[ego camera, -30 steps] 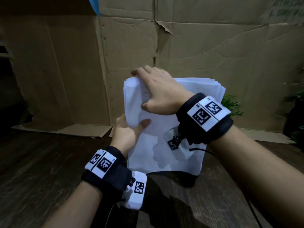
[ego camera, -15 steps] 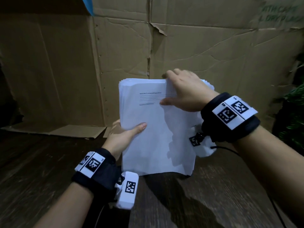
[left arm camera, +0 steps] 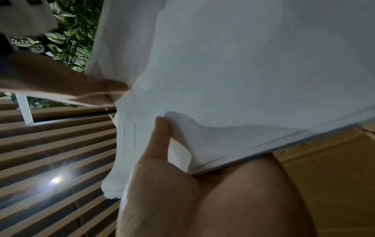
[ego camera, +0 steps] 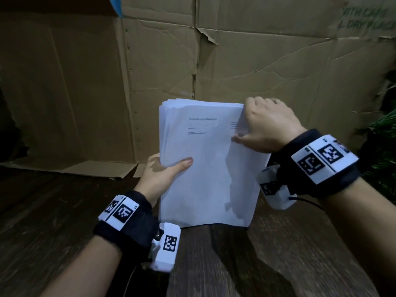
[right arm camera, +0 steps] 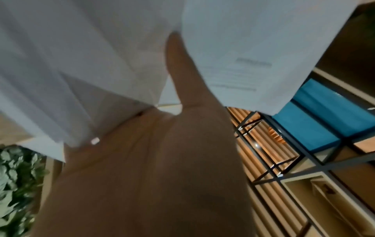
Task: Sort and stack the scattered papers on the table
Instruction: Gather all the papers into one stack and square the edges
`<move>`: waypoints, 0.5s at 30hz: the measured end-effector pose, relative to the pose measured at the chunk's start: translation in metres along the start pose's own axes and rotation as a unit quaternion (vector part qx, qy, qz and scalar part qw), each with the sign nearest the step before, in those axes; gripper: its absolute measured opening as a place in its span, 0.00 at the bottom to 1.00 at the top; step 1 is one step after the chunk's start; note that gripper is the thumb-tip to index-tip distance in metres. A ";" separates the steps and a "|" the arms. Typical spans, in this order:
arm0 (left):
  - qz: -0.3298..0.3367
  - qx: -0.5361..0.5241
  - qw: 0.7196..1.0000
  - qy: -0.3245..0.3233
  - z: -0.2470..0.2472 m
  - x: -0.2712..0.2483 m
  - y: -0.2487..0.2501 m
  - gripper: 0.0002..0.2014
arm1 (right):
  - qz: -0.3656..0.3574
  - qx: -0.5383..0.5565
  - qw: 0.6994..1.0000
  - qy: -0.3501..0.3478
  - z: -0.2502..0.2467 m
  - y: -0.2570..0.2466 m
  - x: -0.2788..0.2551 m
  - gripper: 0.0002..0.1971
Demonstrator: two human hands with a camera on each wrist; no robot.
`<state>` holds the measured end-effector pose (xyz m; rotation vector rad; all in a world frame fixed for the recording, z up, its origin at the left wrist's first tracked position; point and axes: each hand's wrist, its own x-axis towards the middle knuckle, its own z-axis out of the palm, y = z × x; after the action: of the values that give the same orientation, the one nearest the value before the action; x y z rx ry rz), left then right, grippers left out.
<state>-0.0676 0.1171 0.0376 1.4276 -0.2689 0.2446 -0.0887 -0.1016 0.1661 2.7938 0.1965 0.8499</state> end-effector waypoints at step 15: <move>-0.004 -0.027 1.000 0.011 0.002 0.000 0.002 0.18 | -0.115 0.133 0.984 0.030 -0.011 -0.085 0.019 0.28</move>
<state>-0.0685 0.1155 0.0400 1.3708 -0.2498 0.2444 -0.0848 -0.0138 0.1640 2.9071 0.6751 0.9092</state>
